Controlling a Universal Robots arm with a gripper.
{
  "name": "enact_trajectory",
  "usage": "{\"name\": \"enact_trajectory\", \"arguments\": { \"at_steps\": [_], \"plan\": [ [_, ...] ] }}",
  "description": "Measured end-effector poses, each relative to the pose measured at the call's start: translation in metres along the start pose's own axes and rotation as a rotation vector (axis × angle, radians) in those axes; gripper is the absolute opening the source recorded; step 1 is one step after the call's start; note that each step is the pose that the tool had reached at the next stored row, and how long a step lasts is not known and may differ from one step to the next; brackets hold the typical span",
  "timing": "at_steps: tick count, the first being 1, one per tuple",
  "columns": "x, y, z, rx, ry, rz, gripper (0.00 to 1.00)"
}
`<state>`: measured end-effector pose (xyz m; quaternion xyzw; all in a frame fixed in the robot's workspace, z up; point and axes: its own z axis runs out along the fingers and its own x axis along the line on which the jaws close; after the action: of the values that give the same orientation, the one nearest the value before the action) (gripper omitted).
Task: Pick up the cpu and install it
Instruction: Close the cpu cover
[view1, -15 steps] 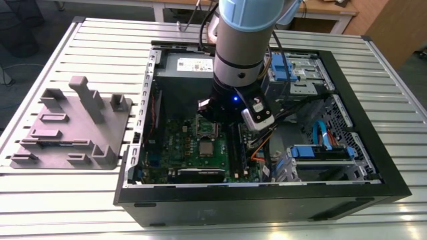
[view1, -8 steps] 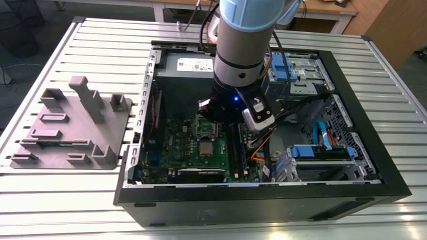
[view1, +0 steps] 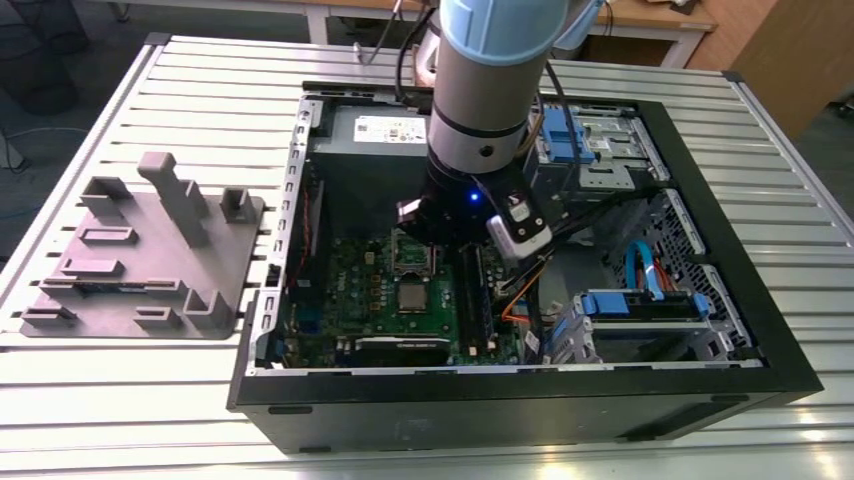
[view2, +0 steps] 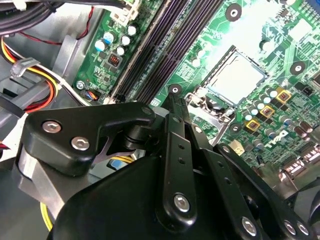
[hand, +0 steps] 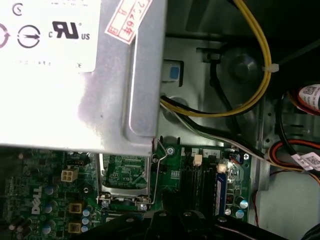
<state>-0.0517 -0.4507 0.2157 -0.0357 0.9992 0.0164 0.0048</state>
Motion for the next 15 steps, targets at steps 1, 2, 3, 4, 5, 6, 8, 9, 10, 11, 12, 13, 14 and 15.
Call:
{"name": "enact_trajectory", "arguments": {
  "at_steps": [1, 2, 3, 4, 5, 6, 8, 9, 10, 11, 12, 13, 14, 15],
  "plan": [
    [0.0, 0.0004, 0.0005, -0.0001, 0.0002, -0.007, 0.11],
    [0.0, 0.0009, 0.001, -0.0001, 0.0004, -0.015, 0.11],
    [-0.0001, 0.0014, 0.0016, 0.0, 0.0008, -0.023, 0.11],
    [-0.0001, 0.0018, 0.0022, -0.0001, 0.001, -0.031, 0.11],
    [-0.0001, 0.0022, 0.0029, -0.0003, 0.0012, -0.039, 0.11],
    [-0.0002, 0.0027, 0.0036, -0.0005, 0.0014, -0.048, 0.11],
    [-0.0004, 0.0036, 0.0046, -0.0006, 0.0018, -0.058, 0.11],
    [-0.0008, 0.0041, 0.0048, -0.001, 0.0018, -0.061, 0.11],
    [-0.0011, 0.0049, 0.005, -0.0013, 0.0019, -0.063, 0.11],
    [-0.0015, 0.006, 0.0053, -0.0018, 0.0019, -0.064, 0.11],
    [-0.0016, 0.0075, 0.0055, -0.002, 0.0019, -0.065, 0.11],
    [-0.0018, 0.0089, 0.0058, -0.0021, 0.0018, -0.065, 0.11],
    [-0.0019, 0.0097, 0.006, -0.0024, 0.0018, -0.065, 0.11],
    [-0.002, 0.01, 0.0062, -0.0026, 0.0018, -0.066, 0.11]
  ]
}}
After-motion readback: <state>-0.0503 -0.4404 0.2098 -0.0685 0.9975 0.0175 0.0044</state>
